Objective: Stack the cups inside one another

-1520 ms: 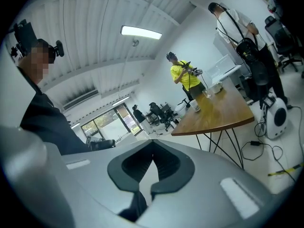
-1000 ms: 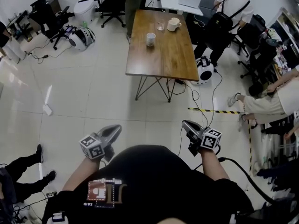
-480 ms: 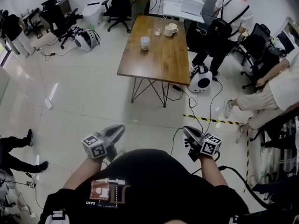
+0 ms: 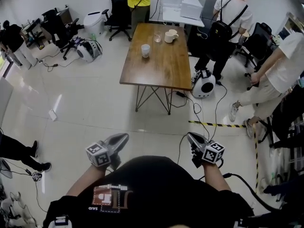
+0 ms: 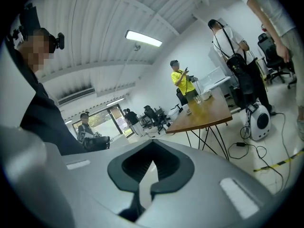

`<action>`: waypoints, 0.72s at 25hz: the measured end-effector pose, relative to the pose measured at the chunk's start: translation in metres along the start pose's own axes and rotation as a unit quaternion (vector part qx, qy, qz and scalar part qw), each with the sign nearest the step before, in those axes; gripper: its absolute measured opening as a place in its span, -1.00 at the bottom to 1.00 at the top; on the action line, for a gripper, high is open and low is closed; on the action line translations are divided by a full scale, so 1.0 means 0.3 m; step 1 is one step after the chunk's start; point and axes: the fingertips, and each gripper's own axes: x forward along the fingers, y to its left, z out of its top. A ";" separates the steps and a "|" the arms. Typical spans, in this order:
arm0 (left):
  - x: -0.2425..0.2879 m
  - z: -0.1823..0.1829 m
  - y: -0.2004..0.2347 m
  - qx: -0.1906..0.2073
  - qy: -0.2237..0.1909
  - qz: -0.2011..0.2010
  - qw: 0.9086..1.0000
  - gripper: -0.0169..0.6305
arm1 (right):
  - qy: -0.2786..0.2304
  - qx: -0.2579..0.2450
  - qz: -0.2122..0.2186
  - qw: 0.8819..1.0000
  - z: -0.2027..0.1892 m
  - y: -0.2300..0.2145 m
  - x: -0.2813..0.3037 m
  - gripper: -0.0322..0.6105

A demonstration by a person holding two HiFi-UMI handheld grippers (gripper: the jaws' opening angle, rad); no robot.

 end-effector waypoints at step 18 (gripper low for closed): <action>-0.118 0.104 0.123 -0.003 -0.031 0.010 0.999 -0.94 | 0.021 -0.038 -0.011 0.999 0.025 0.086 0.123 -0.86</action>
